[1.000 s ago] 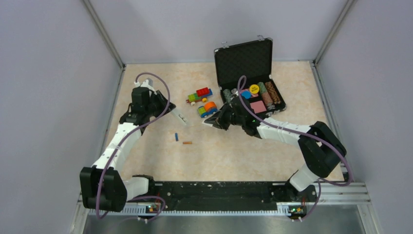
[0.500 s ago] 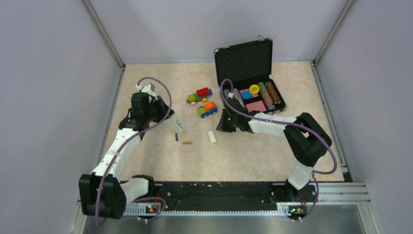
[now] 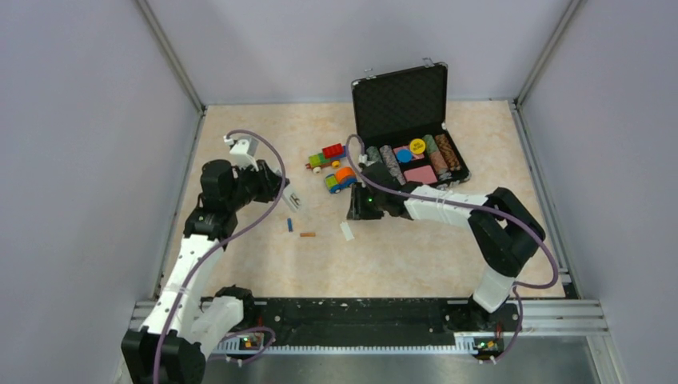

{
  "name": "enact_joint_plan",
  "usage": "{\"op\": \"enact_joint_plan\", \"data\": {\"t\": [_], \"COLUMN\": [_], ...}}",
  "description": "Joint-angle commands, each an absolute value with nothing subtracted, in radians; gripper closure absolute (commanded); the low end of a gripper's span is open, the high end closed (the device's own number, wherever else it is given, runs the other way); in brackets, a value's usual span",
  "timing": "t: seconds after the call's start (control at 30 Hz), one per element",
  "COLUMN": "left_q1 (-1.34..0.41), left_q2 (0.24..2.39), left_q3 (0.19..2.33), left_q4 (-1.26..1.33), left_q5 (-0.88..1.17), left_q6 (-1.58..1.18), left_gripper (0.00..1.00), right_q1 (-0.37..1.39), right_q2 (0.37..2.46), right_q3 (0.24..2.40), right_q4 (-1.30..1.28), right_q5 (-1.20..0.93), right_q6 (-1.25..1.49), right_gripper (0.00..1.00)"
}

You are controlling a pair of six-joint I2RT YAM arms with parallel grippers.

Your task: Load the batteries into the remote control

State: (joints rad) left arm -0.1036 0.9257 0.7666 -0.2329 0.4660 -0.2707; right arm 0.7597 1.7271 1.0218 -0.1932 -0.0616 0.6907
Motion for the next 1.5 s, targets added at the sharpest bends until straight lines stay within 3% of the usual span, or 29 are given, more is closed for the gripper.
{"op": "enact_joint_plan", "data": {"t": [0.0, 0.2, 0.37, 0.53, 0.7, 0.9, 1.13, 1.23, 1.3, 1.47], "left_q1": [-0.101, -0.101, -0.096, -0.042, 0.043, 0.055, 0.058, 0.060, 0.061, 0.063], "left_q2": [0.857, 0.860, 0.886, 0.885, 0.902, 0.910, 0.917, 0.920, 0.924, 0.924], "left_q3": [0.802, 0.916, 0.991, 1.014, 1.031, 1.010, 0.990, 0.986, 0.986, 0.985], "left_q4": [-0.200, -0.463, -0.667, -0.731, -0.732, -0.700, -0.671, -0.662, -0.659, -0.652], "left_q5": [0.213, -0.214, -0.322, -0.300, -0.202, -0.151, -0.119, -0.117, -0.114, -0.107], "left_q6": [-0.320, -0.555, -0.685, -0.708, -0.697, -0.702, -0.707, -0.704, -0.703, -0.694], "left_gripper": [1.00, 1.00, 1.00, 1.00, 1.00, 1.00, 1.00, 1.00, 1.00, 1.00], "right_q1": [0.874, 0.988, 1.037, 1.081, 1.095, 1.116, 1.130, 1.130, 1.131, 1.130], "right_q2": [1.726, 1.875, 1.977, 2.041, 2.102, 2.136, 2.111, 2.109, 2.111, 2.099], "right_q3": [1.144, 1.266, 1.342, 1.378, 1.429, 1.471, 1.452, 1.454, 1.460, 1.461], "right_q4": [-0.093, -0.038, -0.014, -0.009, -0.063, -0.145, -0.213, -0.242, -0.265, -0.294], "right_q5": [-0.153, -0.148, -0.114, -0.057, -0.041, 0.061, 0.103, 0.080, 0.067, 0.019], "right_q6": [0.460, 0.294, 0.178, 0.042, -0.024, -0.084, -0.151, -0.164, -0.163, -0.152], "right_gripper": [0.58, 0.51, 0.42, 0.29, 0.32, 0.50, 0.51, 0.58, 0.58, 0.44]}}
